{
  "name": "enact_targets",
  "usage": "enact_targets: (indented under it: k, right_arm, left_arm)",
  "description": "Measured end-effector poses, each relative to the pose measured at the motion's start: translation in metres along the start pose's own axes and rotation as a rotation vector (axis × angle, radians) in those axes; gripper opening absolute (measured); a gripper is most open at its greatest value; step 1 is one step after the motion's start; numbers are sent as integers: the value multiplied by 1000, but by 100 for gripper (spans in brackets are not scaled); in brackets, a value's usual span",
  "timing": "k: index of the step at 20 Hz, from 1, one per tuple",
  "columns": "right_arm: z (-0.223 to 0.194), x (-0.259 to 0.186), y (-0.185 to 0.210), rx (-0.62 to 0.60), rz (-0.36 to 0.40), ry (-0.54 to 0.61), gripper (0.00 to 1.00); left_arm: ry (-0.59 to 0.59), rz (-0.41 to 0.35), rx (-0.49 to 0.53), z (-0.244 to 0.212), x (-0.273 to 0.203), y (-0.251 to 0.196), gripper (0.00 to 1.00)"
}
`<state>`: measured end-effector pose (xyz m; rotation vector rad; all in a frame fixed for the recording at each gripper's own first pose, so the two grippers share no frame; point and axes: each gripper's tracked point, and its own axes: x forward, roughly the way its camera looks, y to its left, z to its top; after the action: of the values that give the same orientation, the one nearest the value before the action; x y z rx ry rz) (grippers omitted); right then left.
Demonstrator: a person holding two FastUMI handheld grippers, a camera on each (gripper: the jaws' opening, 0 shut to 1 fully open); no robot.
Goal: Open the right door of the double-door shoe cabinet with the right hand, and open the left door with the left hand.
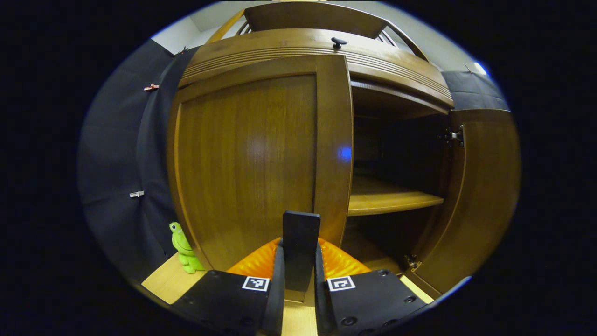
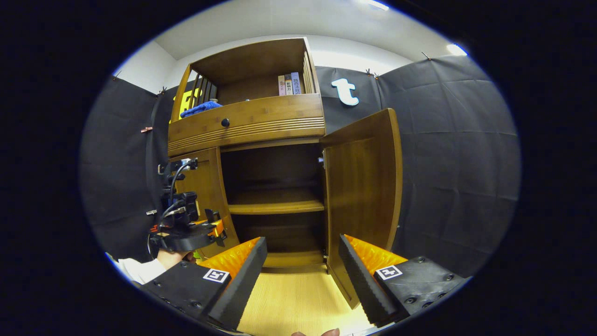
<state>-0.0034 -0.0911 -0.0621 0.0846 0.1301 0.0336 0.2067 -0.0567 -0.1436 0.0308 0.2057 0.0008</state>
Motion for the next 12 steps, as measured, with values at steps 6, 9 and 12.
enact_targets:
  k: [6,9,12]
  right_arm:
    - [-3,-21,18,-16,-4,-1,98]
    - [-2,-25,25,-11,-14,-5,98]
    - [-5,-31,34,-6,-16,-3,100]
  left_arm:
    - [6,-17,12,-13,-64,37,31]
    - [8,-16,12,-18,-90,60,29]
    - [8,-5,16,-19,-110,83,28]
